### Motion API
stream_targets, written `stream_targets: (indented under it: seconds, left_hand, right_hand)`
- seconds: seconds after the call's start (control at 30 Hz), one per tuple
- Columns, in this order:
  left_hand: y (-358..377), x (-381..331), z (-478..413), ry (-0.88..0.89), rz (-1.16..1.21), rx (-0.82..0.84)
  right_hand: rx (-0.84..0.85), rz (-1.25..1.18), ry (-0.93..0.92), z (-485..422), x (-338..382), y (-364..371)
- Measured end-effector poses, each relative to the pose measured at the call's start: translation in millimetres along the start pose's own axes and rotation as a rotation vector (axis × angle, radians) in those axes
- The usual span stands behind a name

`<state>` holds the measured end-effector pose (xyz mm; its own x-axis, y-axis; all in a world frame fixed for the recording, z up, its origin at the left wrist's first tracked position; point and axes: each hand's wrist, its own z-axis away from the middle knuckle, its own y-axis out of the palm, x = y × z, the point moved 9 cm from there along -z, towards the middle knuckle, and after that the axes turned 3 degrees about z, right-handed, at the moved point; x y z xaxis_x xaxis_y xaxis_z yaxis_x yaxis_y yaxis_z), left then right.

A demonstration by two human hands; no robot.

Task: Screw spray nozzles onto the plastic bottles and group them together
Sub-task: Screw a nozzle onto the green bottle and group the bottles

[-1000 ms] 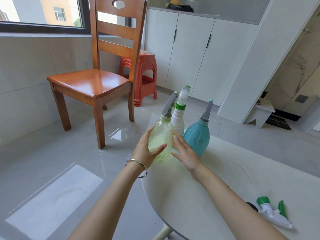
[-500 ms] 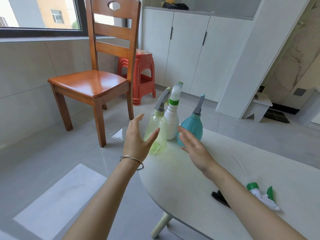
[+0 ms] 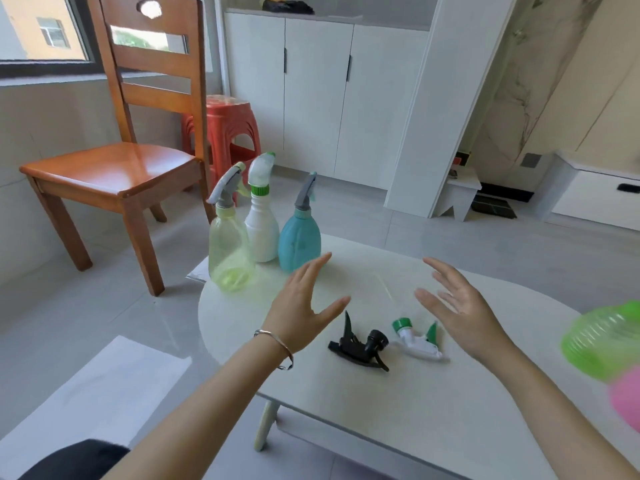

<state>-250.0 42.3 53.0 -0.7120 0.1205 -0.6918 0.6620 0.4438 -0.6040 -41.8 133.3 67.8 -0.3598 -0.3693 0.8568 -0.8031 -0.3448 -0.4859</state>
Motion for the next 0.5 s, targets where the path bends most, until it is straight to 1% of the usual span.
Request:
stream_targets:
  seconds: [0.1,0.2,0.27,0.37,0.5]
  left_hand:
    - [42,-16,-14,-0.015,-0.035,0.099]
    - [76,-38,-26,0.013,-0.063,0.151]
    - [99,-52,-32,0.019,-0.053,0.182]
    - [130,-71,-38,0.027,-0.029,0.205]
    - [157,-88,-40,0.05,-0.022,0.22]
  right_hand:
    - [-0.109,0.106,0.051,6,-32,-42]
    - [-0.257,0.218,0.009,8,-44,-78]
    - [-0.321,0.275,-0.017,9,-48,-97]
    - [-0.377,0.355,-0.044,9,-54,-120]
    - [-0.534,0.487,-0.035,12,-63,-156]
